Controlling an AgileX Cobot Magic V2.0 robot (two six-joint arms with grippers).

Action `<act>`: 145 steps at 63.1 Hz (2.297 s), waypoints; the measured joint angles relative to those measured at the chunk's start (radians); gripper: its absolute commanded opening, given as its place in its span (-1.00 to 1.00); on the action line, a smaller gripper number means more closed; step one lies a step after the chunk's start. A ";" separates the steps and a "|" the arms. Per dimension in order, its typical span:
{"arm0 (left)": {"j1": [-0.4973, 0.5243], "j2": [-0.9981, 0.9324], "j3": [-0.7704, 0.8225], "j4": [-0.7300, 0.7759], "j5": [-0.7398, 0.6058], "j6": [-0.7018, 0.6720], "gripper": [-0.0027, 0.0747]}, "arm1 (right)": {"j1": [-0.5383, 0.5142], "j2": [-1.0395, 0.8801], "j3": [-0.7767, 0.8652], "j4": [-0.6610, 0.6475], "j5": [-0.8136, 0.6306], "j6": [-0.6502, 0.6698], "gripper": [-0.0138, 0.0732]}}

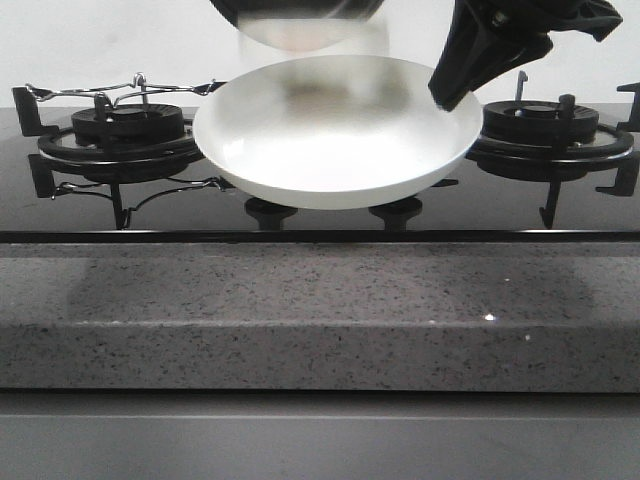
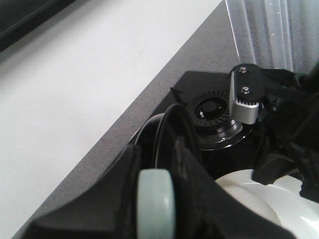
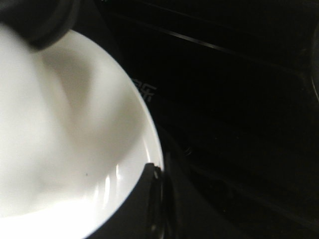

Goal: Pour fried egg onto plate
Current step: 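Tilt the pan over the white plate with the left gripper, sliding the egg out, then return the empty pan onto its burner with the left gripper and release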

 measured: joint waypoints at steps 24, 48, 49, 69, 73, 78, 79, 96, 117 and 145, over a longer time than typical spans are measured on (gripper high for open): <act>0.011 0.000 0.000 0.017 -0.006 -0.016 -0.98 | 0.000 0.002 0.004 -0.002 0.009 -0.003 -0.95; 0.356 0.000 0.000 -0.219 0.038 -0.153 -0.98 | 0.000 0.002 0.004 -0.002 0.009 -0.003 -0.95; 0.385 0.002 0.000 -0.242 0.045 -0.155 -0.98 | 0.000 0.002 0.004 -0.002 0.009 -0.003 -0.95; 0.744 0.178 0.000 -0.728 0.329 -0.167 -0.98 | 0.000 0.002 0.004 -0.002 0.009 -0.003 -0.95; 0.782 0.224 0.000 -0.788 0.375 -0.185 -0.98 | 0.000 0.002 0.004 -0.002 0.009 -0.003 -0.95; 0.815 0.281 0.000 -0.848 0.421 -0.205 -0.98 | 0.000 0.002 0.004 -0.002 0.009 -0.003 -0.95; 0.822 0.296 0.000 -0.857 0.427 -0.205 -0.98 | 0.000 0.002 0.004 -0.002 0.009 -0.003 -0.95; 0.866 0.462 0.000 -0.978 0.478 -0.234 -0.98 | 0.000 0.002 0.004 -0.002 0.009 -0.003 -0.95; 0.883 0.578 0.000 -1.003 0.482 -0.258 -0.98 | 0.000 0.002 0.004 -0.002 0.009 -0.003 -0.95; 0.897 0.596 0.000 -0.954 0.486 -0.272 -0.98 | 0.000 0.002 0.004 -0.002 0.009 -0.003 -0.95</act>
